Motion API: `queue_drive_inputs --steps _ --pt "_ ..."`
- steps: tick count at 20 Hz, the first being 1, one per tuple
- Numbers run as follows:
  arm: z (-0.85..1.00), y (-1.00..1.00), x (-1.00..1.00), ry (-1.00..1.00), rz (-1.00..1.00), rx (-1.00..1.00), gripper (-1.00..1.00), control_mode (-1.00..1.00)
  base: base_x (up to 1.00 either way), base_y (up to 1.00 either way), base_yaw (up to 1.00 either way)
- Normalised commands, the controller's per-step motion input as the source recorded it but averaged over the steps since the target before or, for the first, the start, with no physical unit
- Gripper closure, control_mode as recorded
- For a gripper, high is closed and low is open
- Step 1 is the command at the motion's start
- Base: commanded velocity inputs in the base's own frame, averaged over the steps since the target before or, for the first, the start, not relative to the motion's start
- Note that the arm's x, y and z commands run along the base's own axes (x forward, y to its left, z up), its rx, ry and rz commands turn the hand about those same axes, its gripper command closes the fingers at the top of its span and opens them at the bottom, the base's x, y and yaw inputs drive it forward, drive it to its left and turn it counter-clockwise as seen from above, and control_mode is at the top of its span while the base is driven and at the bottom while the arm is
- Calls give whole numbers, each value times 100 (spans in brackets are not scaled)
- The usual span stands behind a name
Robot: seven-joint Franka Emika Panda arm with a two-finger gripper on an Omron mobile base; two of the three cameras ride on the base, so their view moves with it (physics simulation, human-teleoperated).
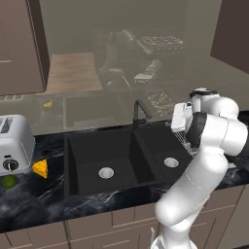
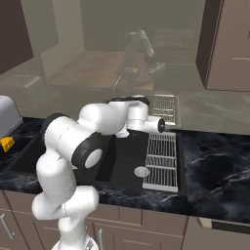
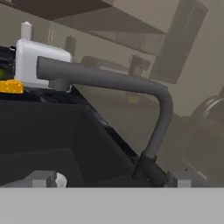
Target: Turn on the sink faucet. Then move the lime from the counter to the sink. Turn off the sink. Move the vegetable from the sink to the pot next to the stove. Finally move the pot to the front left burner.
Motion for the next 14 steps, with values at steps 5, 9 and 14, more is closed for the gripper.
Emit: queue_drive_inputs --steps 5,9,14 --pt "-21 0 57 0 0 0 -100 -100 0 0 0" --pt "-31 4 47 0 0 0 -100 -100 0 0 0" --pt "-17 1 47 -1 0 0 -100 -100 0 0 0"
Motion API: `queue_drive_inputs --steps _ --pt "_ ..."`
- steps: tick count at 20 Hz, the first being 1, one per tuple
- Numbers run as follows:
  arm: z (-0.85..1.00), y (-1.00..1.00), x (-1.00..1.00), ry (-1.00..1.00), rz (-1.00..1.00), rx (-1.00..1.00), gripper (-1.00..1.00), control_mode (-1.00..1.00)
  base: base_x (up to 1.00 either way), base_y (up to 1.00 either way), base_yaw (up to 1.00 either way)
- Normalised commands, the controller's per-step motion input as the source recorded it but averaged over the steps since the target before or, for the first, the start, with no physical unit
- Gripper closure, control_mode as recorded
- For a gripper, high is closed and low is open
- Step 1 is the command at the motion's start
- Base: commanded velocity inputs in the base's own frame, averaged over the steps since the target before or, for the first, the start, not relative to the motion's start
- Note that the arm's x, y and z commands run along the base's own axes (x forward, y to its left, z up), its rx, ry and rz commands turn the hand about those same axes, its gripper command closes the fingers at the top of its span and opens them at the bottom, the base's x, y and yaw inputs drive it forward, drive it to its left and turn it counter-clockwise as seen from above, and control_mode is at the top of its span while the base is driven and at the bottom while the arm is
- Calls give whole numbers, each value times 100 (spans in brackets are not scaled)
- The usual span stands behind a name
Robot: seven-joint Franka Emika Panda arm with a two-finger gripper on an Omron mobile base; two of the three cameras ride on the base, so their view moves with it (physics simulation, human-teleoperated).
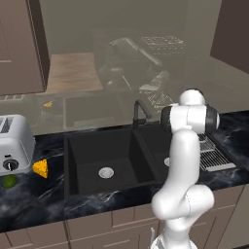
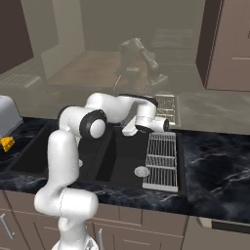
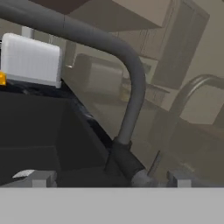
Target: Turn on the sink faucet. Then move the lime from the counter to the sink. Turn off the sink. Move the vegetable from the sink to the pot next to the stove. Finally move the pot to the front left burner.
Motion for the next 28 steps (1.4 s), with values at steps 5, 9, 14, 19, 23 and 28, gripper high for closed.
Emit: queue_drive_inputs --steps 5,9,14,19,23,28 --pt "-12 1 43 -1 0 0 -100 -100 0 0 0" --pt "-11 7 33 0 0 0 -100 -100 0 0 0" --pt "-11 24 22 0 0 0 -100 -100 0 0 0" --pt "-6 28 17 0 0 0 -100 -100 0 0 0" --pt "-6 14 7 0 0 0 -100 -100 0 0 0" --pt "-13 12 16 0 0 0 -100 -100 0 0 0"
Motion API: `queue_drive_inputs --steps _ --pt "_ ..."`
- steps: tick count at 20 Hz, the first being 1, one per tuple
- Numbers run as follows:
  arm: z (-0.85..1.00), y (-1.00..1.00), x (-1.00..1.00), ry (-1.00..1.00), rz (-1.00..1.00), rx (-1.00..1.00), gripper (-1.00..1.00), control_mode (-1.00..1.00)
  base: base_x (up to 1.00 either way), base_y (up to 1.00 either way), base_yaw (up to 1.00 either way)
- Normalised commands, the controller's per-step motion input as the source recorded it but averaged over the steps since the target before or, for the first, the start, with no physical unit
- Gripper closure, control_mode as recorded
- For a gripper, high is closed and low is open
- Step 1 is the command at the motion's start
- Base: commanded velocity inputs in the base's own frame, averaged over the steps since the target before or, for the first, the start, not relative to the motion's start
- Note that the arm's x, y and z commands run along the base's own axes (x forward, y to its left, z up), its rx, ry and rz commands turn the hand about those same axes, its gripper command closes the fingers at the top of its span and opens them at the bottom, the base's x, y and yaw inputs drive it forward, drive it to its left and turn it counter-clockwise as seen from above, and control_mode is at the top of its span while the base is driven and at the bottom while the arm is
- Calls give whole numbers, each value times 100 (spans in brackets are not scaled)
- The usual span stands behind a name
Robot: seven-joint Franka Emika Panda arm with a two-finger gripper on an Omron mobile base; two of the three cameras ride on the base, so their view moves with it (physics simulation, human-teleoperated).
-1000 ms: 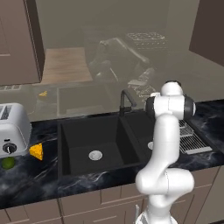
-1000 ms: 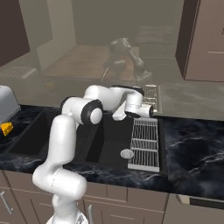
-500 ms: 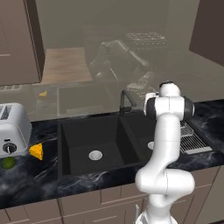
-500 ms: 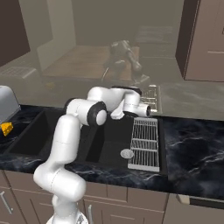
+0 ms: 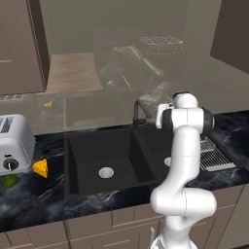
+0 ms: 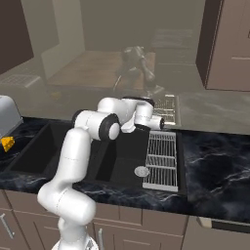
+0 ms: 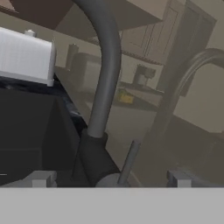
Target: Turn on the sink faucet. Then move the lime from the counter to the sink. Turn off the sink. Move the vegetable from the sink to the pot next to the stove. Finally move the pot to the front left burner.
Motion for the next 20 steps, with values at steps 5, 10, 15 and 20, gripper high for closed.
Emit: queue_drive_inputs --steps 5,10,15,20 --pt "-16 10 25 0 0 0 -100 -100 0 0 0" --pt "-10 1 31 0 0 0 -100 -100 0 0 0" --pt "-4 0 25 0 0 0 -100 -100 0 0 0" --pt "-1 4 8 0 0 0 -100 -100 0 0 0"
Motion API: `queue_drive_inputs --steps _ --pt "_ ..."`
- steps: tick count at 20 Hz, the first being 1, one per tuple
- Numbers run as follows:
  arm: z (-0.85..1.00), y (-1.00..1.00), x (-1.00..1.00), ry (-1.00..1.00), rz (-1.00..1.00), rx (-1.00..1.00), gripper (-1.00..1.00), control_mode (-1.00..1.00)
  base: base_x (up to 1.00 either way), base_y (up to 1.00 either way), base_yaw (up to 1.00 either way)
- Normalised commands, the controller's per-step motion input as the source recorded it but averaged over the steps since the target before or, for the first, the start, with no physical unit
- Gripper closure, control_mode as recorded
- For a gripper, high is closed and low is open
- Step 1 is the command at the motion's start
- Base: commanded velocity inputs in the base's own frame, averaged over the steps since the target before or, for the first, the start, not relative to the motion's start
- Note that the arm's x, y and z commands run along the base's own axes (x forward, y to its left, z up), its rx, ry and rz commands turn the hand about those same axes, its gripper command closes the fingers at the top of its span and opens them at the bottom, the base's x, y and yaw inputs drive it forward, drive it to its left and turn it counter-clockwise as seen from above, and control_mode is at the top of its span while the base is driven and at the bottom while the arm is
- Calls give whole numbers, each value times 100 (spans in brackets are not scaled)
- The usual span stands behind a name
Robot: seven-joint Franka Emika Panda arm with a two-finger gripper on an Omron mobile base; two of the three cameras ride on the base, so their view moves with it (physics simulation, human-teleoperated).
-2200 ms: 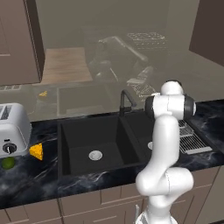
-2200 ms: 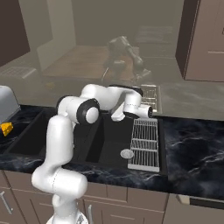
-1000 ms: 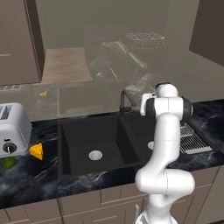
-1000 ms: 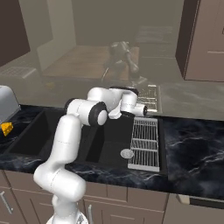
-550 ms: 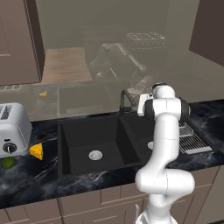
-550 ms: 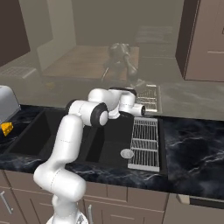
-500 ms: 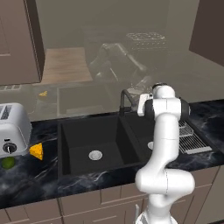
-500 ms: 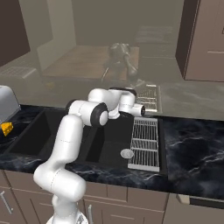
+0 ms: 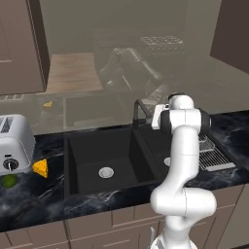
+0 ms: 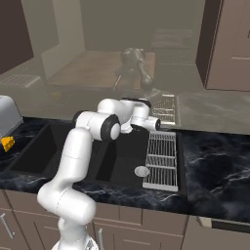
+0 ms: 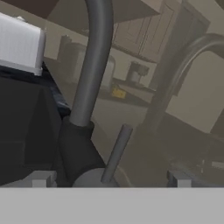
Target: Turn on the sink faucet. Then move the lime from the counter to the sink. Turn off the sink. Move the vegetable from the sink to the pot next to the stove. Finally move the pot to the front left burner.
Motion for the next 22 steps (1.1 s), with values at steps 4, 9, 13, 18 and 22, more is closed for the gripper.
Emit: queue_drive_inputs --steps 4,9,13,18,22 --pt "3 3 0 0 0 5 -100 -100 0 0 0" --pt "15 0 0 0 0 8 -100 -100 0 0 0" --pt "13 0 1 0 0 8 -100 -100 0 0 0" --pt "1 10 17 3 0 3 -100 -100 0 0 0" --pt "0 19 24 6 0 0 -100 -100 0 0 0"
